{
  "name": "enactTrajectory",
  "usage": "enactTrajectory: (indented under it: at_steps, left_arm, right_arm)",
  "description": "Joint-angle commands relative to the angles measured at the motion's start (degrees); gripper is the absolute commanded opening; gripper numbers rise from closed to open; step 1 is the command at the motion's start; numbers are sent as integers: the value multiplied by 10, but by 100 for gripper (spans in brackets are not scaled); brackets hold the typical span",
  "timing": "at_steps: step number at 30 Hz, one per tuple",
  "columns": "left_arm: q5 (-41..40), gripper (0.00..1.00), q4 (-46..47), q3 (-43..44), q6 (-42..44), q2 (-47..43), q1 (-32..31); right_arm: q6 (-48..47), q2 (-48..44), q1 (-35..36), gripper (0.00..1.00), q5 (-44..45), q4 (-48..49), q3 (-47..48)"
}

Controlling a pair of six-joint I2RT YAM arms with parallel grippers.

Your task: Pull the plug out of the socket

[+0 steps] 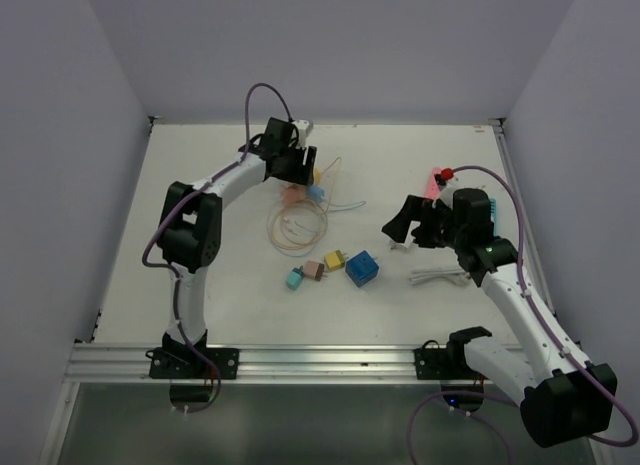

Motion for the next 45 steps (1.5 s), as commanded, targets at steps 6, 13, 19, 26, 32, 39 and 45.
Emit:
enactTrajectory:
  at_steps: [6, 13, 19, 26, 32, 39, 45]
  left_arm:
    - [-39, 14, 27, -51, -4, -85, 4]
    - [-93, 0, 9, -139, -41, -179, 4]
    - [-107, 0, 5, -222, -52, -257, 4]
    - [-108, 0, 29, -290, -49, -332, 5]
    - [-88, 0, 77, -351, -45, -382, 8]
    - [-94, 0, 85, -358, -48, -391, 10]
    - [-93, 0, 93, -362, -57, -399, 17]
  right_arm:
    - [-3, 13, 12, 97, -63, 39, 7]
    - [-21, 60, 96, 95, -52, 66, 36]
    - [-57, 153, 218, 93, -3, 88, 95]
    - [-93, 273, 267, 85, 28, 116, 198]
    - [-120, 389, 279, 78, 13, 118, 286]
    - [-115, 481, 293, 65, -10, 119, 362]
    - [-94, 524, 308, 52, -22, 140, 387]
